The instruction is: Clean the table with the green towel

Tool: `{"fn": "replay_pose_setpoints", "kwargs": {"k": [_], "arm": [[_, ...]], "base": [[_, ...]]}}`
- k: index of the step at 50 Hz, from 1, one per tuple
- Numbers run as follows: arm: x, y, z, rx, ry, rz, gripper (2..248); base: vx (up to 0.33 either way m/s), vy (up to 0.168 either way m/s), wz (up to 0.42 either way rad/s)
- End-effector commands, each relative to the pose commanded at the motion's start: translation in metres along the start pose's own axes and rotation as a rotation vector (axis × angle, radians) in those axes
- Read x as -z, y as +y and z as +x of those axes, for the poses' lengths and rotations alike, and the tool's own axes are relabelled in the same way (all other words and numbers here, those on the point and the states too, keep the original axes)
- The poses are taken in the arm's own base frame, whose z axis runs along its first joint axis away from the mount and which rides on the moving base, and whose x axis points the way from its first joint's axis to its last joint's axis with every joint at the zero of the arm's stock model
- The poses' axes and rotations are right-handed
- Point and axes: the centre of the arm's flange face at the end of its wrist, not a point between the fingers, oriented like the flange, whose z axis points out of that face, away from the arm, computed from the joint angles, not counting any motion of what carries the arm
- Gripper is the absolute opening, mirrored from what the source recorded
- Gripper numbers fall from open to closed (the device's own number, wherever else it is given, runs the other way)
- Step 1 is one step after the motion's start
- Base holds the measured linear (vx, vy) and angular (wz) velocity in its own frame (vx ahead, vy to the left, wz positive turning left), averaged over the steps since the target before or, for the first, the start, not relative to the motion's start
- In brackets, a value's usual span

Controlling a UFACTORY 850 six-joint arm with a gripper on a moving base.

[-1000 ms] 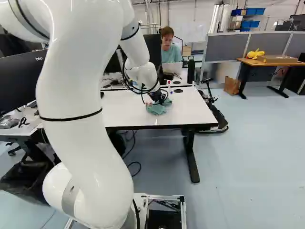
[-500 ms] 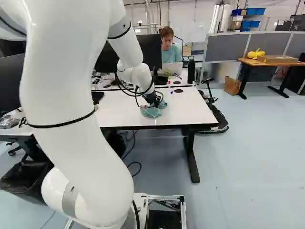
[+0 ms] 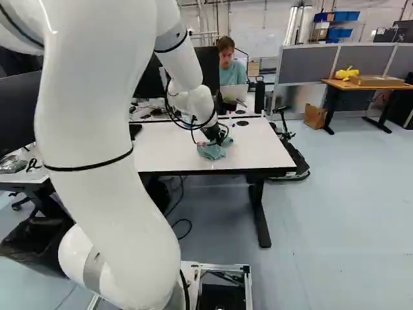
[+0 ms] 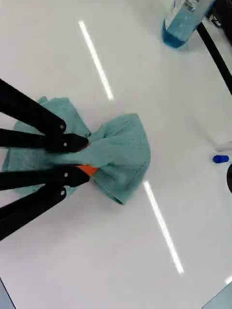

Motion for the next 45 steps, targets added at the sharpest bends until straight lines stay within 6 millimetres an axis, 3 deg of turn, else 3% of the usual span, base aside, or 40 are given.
{"fn": "replay_pose_setpoints", "kwargs": {"k": [17,45], "arm": [[-0.015,0.014,0.025,-0.027,0.016,-0.015,46],[-0.037,-0.021,0.051,0.019,0.033,0.017,46]], "base": [[0.000,0.000,0.000],[0.000,0.000,0.000]]}}
